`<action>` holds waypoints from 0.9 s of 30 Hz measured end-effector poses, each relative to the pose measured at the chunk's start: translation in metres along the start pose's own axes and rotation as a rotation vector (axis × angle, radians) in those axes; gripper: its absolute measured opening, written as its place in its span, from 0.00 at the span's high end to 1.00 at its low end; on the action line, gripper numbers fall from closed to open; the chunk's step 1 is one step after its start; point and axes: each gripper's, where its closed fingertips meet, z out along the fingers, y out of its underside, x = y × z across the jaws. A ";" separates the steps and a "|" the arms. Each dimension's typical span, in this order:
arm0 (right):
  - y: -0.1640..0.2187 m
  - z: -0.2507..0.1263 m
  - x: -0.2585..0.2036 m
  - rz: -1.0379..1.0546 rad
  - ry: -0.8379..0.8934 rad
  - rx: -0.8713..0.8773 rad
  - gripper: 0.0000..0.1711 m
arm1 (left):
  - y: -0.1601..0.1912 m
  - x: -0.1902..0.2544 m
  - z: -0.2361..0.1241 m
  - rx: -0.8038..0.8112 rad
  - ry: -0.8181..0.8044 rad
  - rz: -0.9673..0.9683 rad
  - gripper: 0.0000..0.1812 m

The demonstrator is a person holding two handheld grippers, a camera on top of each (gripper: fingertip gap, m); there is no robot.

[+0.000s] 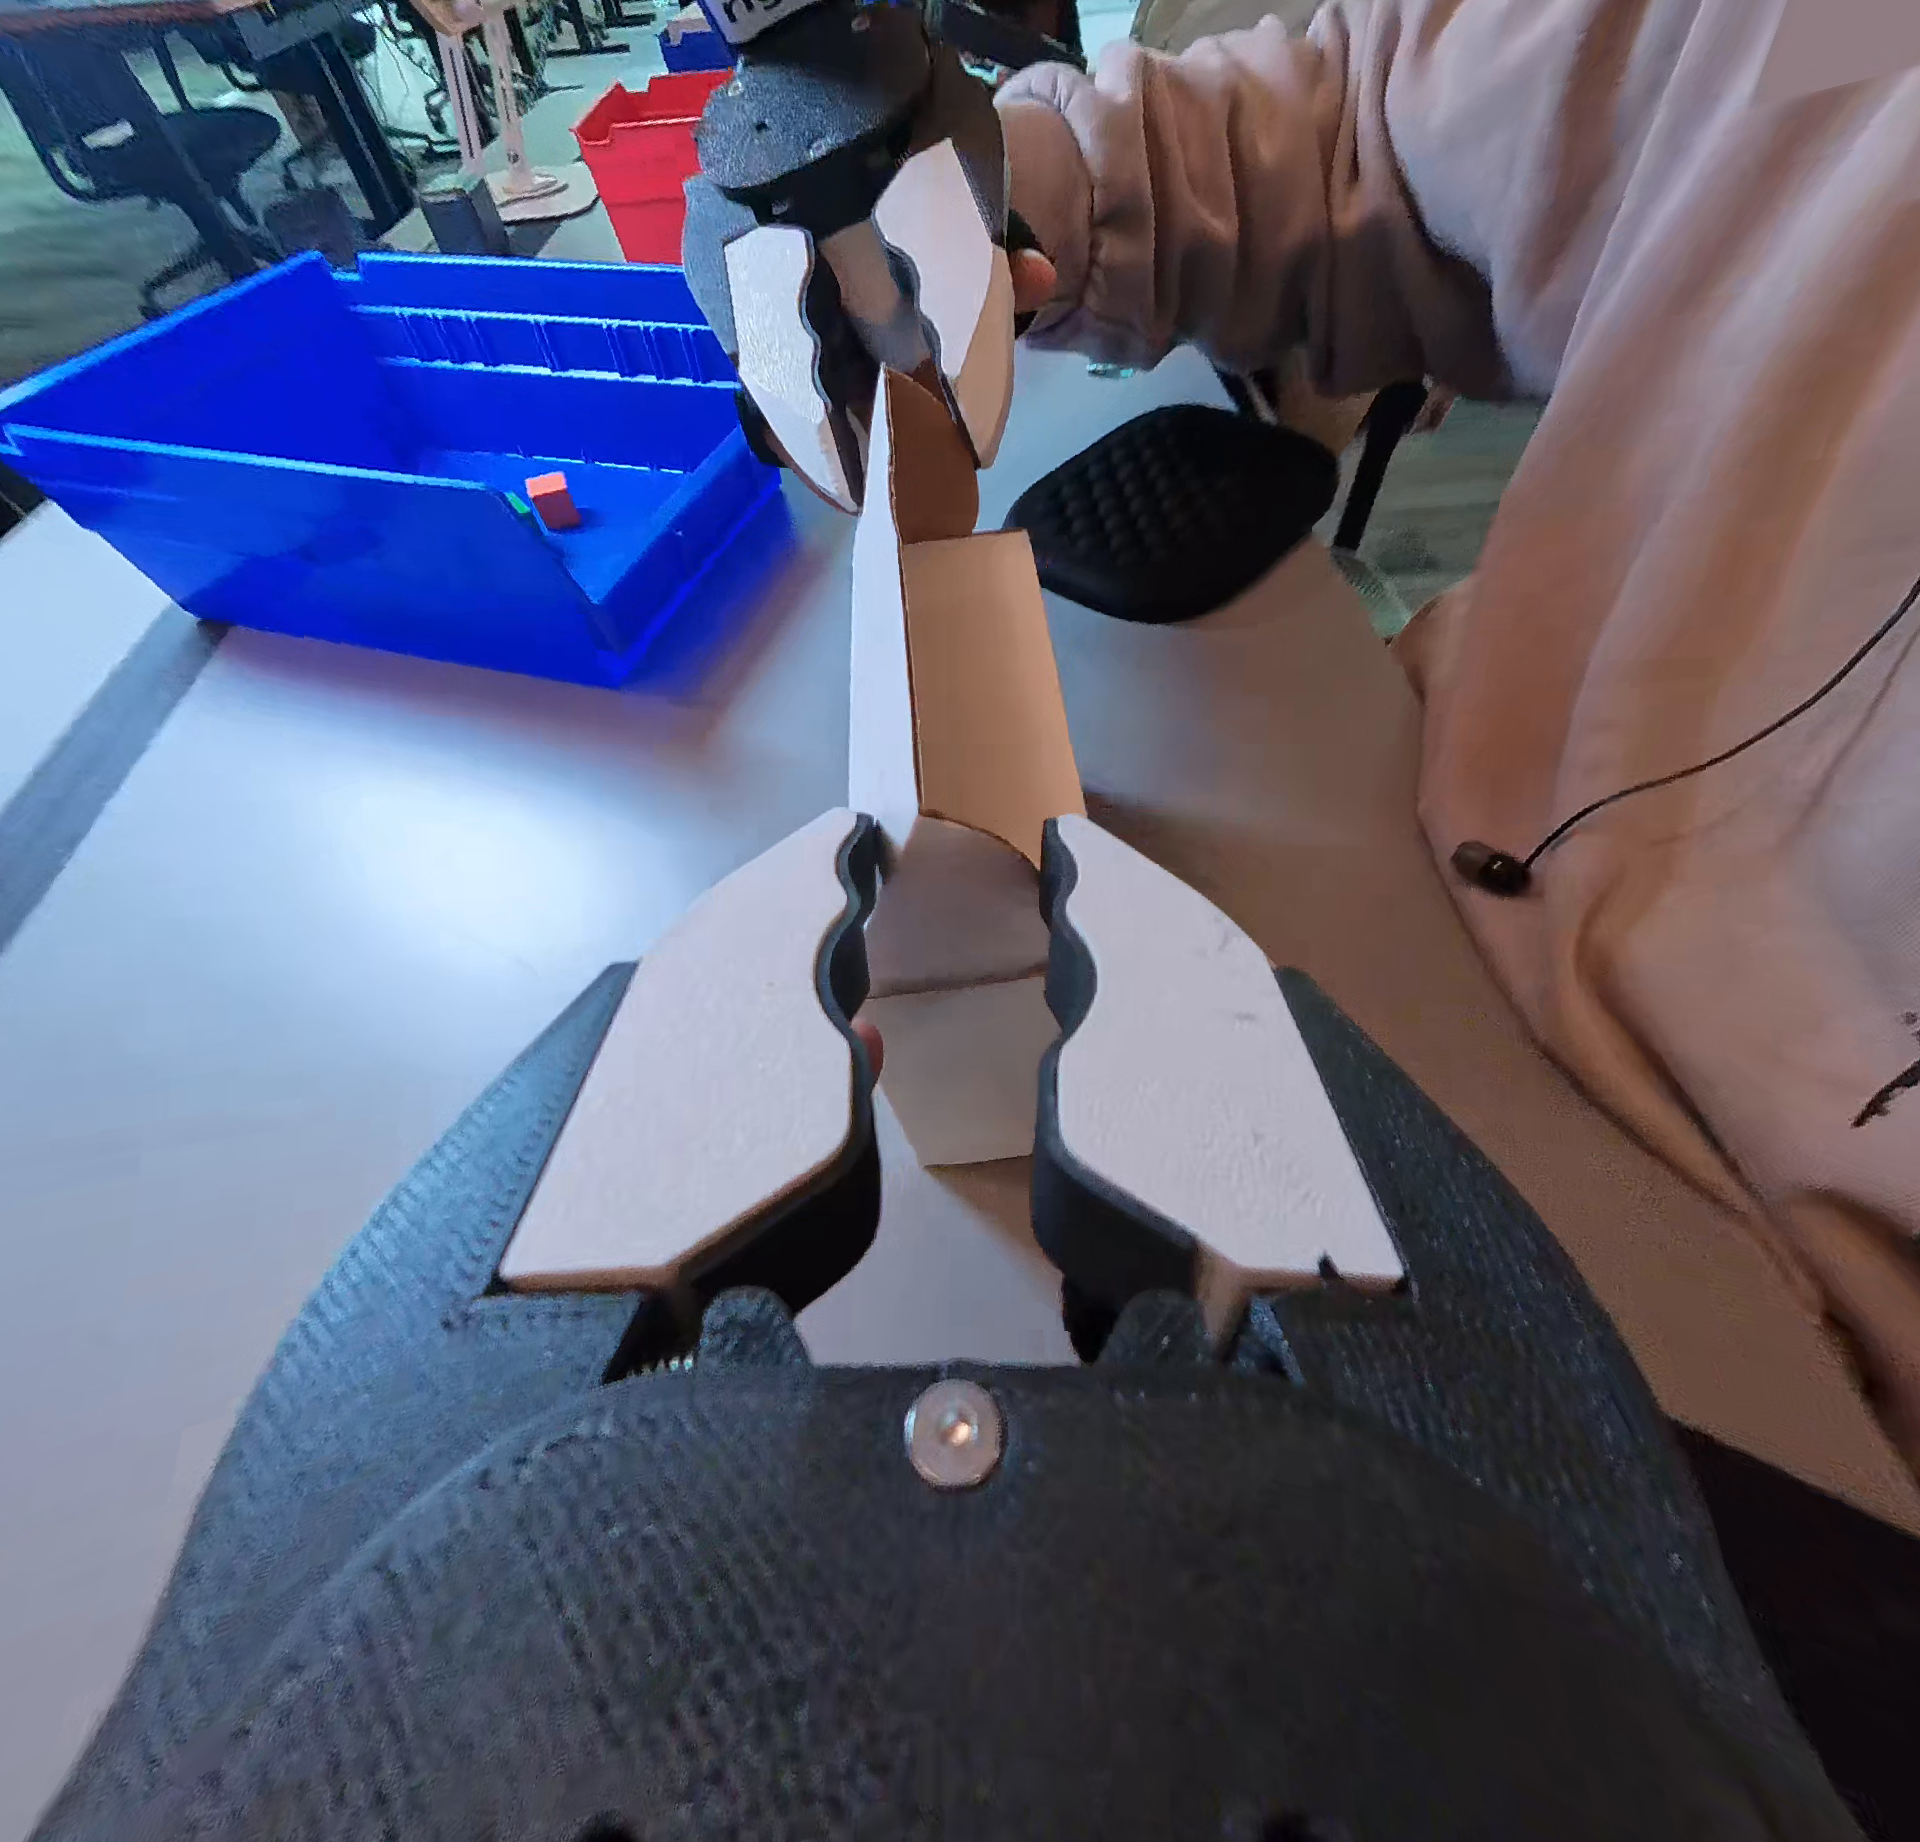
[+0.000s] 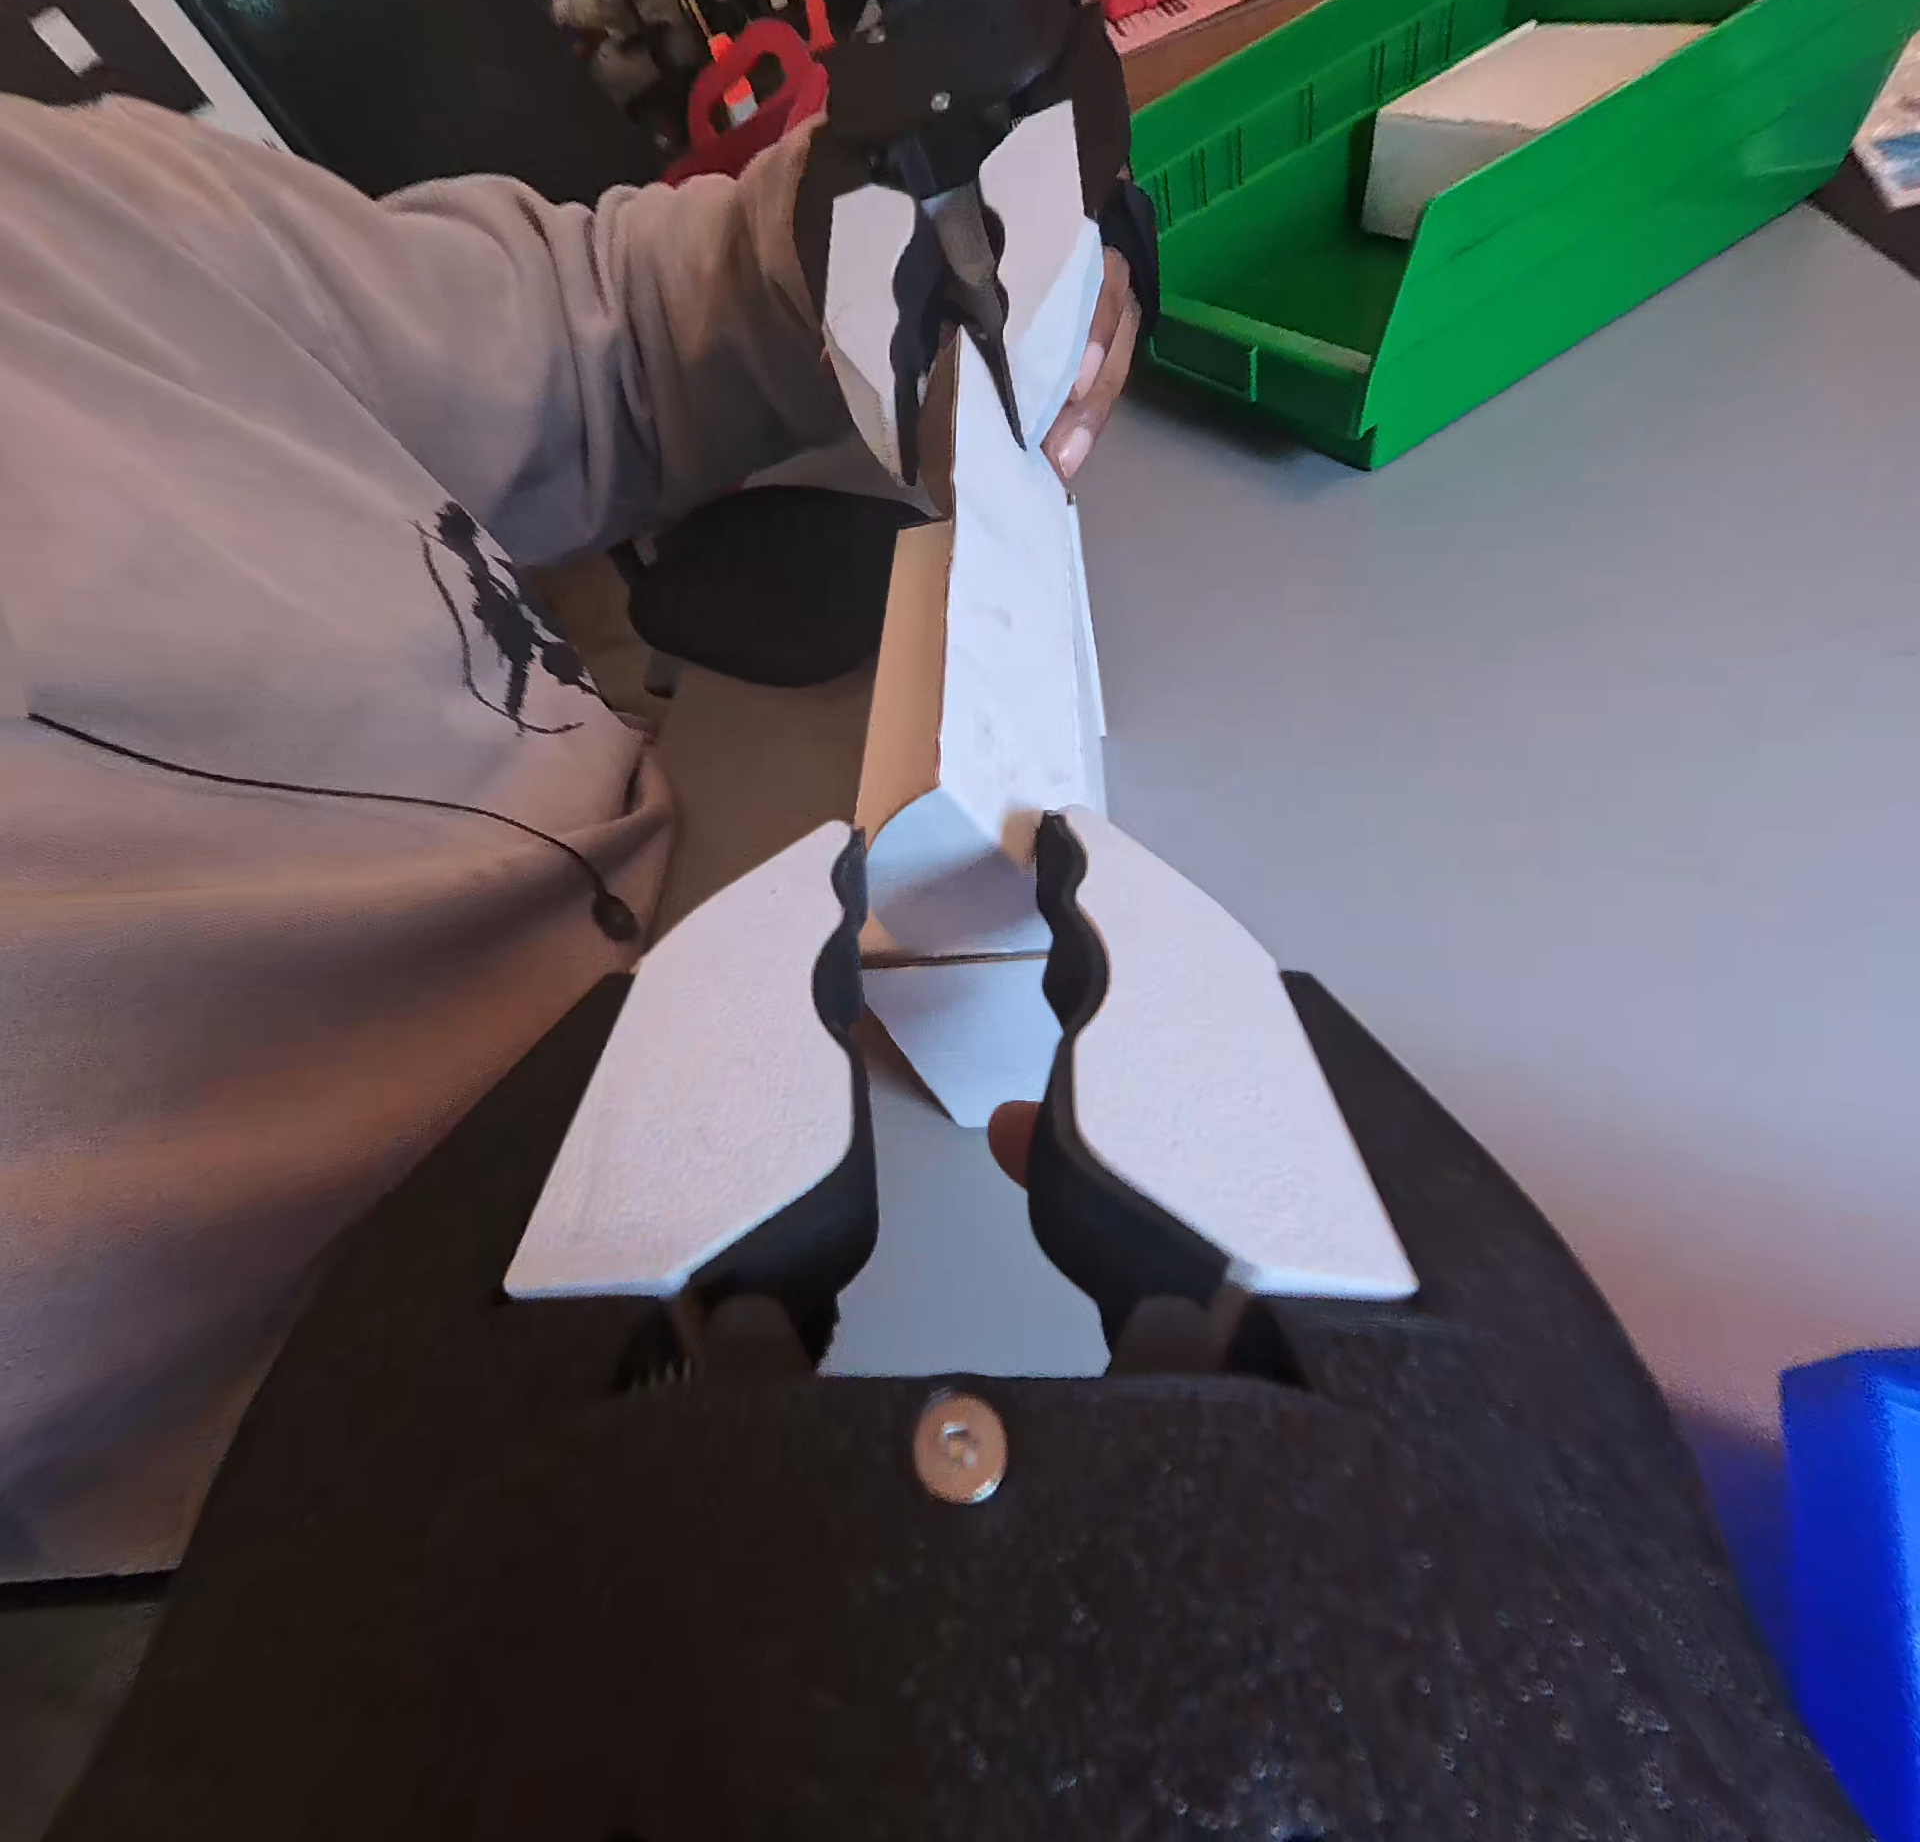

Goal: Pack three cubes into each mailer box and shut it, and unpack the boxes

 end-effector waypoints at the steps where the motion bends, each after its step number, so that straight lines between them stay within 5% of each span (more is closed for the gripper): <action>1: 0.001 0.001 -0.001 -0.042 0.026 -0.008 0.82 | 0.001 0.003 0.000 -0.011 -0.013 0.042 0.83; 6: 0.002 0.004 -0.005 -0.063 0.064 -0.017 0.82 | 0.002 0.007 -0.002 -0.030 -0.008 0.062 0.83; 11: 0.012 0.008 -0.009 -0.343 0.165 -0.057 0.81 | 0.011 0.012 0.001 -0.108 -0.085 0.233 0.82; 16: 0.018 0.007 -0.012 -0.426 0.241 -0.129 0.70 | 0.013 0.019 -0.002 -0.166 -0.125 0.194 0.68; 22: -0.008 0.008 -0.039 -0.533 0.280 -0.025 0.75 | -0.006 0.032 -0.007 -0.101 -0.251 0.287 0.74; 27: 0.012 0.018 -0.026 -0.571 0.379 -0.138 0.75 | 0.012 0.032 0.000 -0.192 -0.317 0.361 0.75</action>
